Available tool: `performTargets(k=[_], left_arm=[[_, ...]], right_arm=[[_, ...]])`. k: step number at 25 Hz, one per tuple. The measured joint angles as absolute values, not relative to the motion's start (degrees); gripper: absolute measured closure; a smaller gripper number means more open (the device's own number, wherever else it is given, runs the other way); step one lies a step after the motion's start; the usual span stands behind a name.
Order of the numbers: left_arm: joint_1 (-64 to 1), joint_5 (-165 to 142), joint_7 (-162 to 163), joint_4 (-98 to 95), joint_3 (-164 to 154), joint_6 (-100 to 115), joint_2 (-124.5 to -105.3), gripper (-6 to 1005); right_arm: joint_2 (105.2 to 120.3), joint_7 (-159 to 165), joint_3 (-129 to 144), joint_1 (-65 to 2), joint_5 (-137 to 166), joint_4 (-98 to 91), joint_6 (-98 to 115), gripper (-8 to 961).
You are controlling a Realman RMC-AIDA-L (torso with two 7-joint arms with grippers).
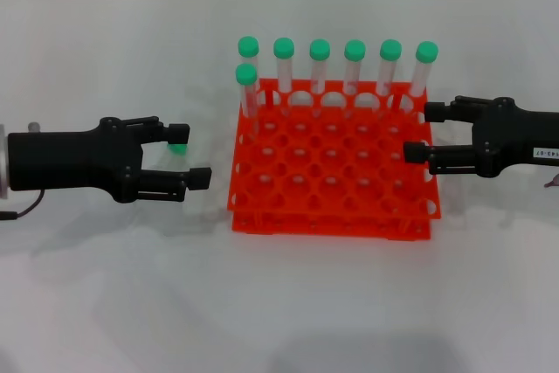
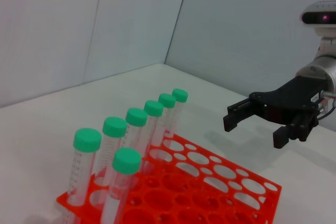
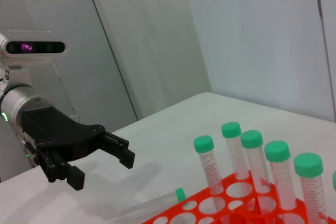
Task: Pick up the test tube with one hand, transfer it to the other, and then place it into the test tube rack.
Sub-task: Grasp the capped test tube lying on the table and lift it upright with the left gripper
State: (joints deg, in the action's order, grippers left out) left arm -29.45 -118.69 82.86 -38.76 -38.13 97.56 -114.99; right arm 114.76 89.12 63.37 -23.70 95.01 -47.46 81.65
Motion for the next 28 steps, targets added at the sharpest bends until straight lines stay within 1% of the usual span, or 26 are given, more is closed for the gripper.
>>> performTargets(k=[25, 28], left_arm=[[-29.4, -118.6, 84.1, -38.8, -38.0, 97.2, -115.01, 129], [-29.3, -118.6, 85.1, -38.9, -38.0, 97.1, -114.80, 128]], right_arm=[[114.87, 89.1, 63.4, -23.7, 95.0, -47.5, 81.7, 110], [114.87, 89.1, 63.4, -23.7, 95.0, -47.5, 81.7, 110]])
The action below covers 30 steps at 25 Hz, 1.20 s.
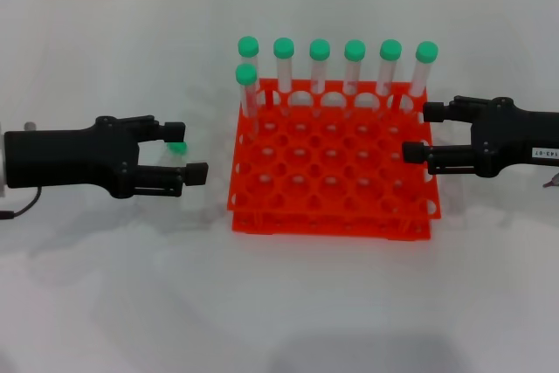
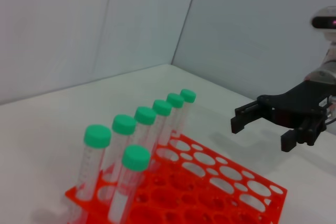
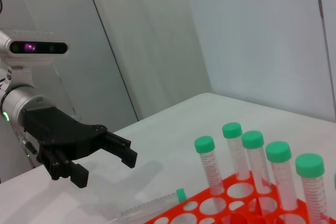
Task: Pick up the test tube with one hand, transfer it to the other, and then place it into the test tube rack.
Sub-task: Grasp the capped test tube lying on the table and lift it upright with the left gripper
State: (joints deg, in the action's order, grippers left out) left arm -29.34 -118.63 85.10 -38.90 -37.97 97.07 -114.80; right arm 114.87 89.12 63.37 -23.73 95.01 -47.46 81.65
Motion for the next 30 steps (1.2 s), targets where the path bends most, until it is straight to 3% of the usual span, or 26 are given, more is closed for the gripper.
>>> performTargets(k=[5, 15, 30], left_arm=[[-29.5, -122.0, 91.2, -40.8, -38.4, 97.0, -113.08, 128], [-33.5, -137.6, 105.4, -47.7, -38.4, 95.9, -111.75, 128], [-39.6, -146.7, 117.3, -47.9, -41.1, 92.7, -113.18, 133]], right_arm=[[114.91, 89.3, 63.4, -23.7, 95.0, -47.5, 81.7, 110], [115.03, 89.5, 63.4, -23.6, 94.5, -47.5, 81.7, 110], [115.22, 90.1, 63.3, -23.6, 93.2, -47.7, 82.1, 110]])
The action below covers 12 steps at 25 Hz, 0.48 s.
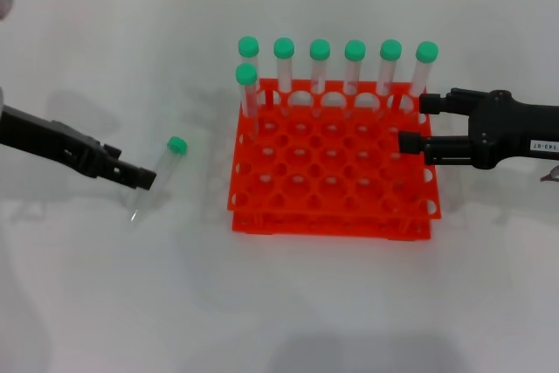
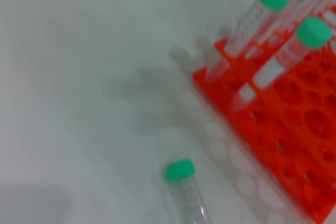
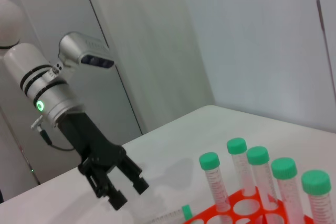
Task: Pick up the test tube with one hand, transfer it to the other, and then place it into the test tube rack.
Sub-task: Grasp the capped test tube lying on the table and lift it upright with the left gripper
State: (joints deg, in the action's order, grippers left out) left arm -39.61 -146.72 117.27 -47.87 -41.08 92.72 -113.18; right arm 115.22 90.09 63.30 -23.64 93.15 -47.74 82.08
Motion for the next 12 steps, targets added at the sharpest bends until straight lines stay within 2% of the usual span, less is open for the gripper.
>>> performTargets(k=[12], left_arm=[[-39.7, -149.5, 121.7, -46.5, -43.0, 92.2, -113.14, 136]], right_arm=[[115.16, 90.0, 63.3, -23.5, 92.8, -47.6, 82.2, 109]])
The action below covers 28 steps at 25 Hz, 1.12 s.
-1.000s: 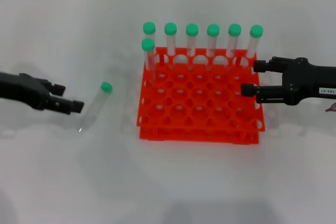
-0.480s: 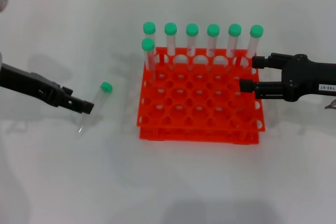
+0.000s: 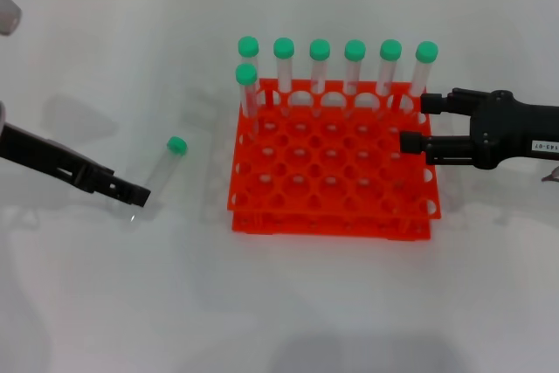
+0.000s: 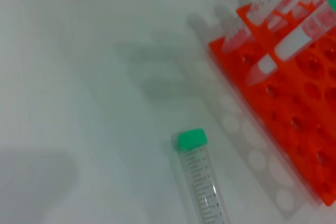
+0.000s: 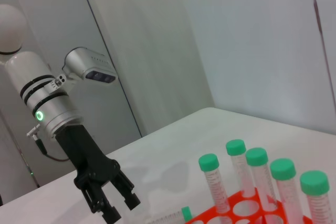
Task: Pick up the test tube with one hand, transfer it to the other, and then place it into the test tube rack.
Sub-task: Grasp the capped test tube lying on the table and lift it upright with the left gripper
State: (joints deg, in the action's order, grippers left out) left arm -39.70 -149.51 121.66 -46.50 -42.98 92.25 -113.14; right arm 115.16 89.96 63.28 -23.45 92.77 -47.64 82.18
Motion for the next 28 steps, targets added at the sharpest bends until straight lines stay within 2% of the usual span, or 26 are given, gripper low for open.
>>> performTargets(k=[12, 28], left_arm=[[-40.0, -151.4, 122.8, -45.5, -43.3, 91.8, -113.25, 159], [-43.9, -154.3, 126.6, -44.3, -48.1, 92.8, -112.87, 189]], right_arm=[[115.13, 90.0, 63.3, -23.3, 92.8, -47.7, 82.9, 110], [115.14, 89.7, 63.3, -23.3, 92.8, -47.6, 83.0, 110]])
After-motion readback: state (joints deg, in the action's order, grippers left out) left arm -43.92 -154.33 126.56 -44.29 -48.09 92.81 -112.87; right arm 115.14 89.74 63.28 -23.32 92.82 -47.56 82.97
